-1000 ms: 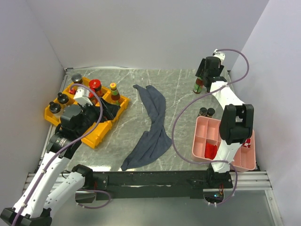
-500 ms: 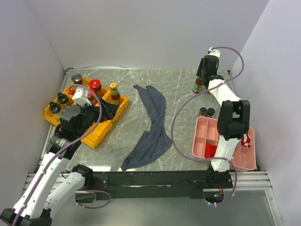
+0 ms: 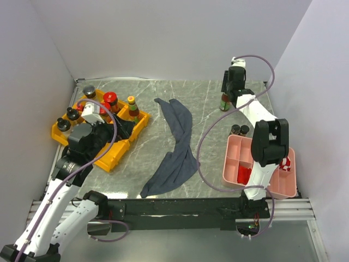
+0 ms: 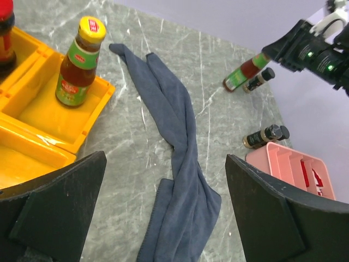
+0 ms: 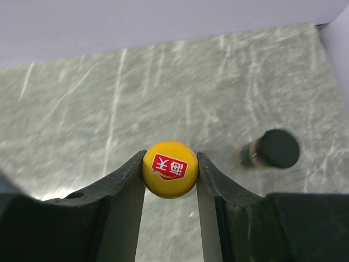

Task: Organize the condiment bottles
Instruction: Pick up the bottle from the center of the board, then place the bottle at the center of the board.

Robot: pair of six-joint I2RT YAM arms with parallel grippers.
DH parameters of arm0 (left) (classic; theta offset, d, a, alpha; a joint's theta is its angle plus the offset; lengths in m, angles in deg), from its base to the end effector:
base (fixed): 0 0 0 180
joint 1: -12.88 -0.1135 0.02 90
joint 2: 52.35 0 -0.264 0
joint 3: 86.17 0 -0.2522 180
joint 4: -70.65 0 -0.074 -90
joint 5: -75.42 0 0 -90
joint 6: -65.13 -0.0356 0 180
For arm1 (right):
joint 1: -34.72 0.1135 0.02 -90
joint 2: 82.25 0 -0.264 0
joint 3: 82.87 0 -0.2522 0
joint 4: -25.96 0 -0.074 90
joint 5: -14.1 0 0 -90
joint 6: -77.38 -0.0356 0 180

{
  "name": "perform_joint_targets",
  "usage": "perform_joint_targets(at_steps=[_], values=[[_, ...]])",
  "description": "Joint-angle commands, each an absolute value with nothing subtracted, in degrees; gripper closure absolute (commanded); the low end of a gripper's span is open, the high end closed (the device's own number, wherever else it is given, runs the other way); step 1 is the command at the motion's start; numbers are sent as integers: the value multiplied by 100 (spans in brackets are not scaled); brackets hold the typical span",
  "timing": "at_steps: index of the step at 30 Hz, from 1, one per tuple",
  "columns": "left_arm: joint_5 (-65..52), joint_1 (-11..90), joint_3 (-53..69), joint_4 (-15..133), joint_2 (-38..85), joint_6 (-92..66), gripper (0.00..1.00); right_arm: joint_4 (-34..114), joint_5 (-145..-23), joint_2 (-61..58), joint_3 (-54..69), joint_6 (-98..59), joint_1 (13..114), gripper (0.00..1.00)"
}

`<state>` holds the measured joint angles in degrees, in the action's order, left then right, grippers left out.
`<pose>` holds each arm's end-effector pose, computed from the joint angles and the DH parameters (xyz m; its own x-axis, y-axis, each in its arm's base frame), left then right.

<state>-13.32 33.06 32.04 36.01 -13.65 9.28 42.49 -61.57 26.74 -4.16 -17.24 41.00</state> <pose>0.1437 -0.0536 0.3555 -0.3605 -0.4654 -0.8083 0.1967 0.8092 -0.5536 0.4530 0.0410 0.2848 -0.3971 0.0348 -0.9171 0.1508 0.9882 -0.0278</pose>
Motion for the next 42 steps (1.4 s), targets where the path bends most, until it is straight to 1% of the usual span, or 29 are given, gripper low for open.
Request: perform_joint_targets(at_steps=[1,7,8,14,18,23,27,32,37,42], values=[[-1431,3265,3120,3975,-1701,739,3,3937,-6060,1673,-312,-1649,4517,100],[-1440,3221,3147,4037,-1895,730,3,4078,-6253,767,198,-1746,5062,100],[-1788,3213,3155,4028,-1921,852,3,4113,-6289,670,250,-1798,5246,100],[-2240,3125,3524,4413,-2473,1090,3,4148,-6604,-156,839,-2000,5836,100],[-2126,3081,3534,4406,-2747,801,3,4078,-6834,-516,1190,-2167,6345,100],[-2249,3072,3288,4072,-2721,519,3,3903,-7010,-596,1384,-2343,7145,100],[-2082,3063,3226,4019,-2572,475,3,3323,-6791,-483,1604,-2247,7769,100],[-2020,3063,3120,3878,-2370,414,3,2989,-6518,-175,1622,-2062,8445,100],[-2020,3054,3164,3931,-2396,414,3,2848,-6298,221,1517,-1956,8789,100],[-2020,3046,3155,3940,-2413,414,3,2506,-6263,475,1692,-1895,8974,99]])
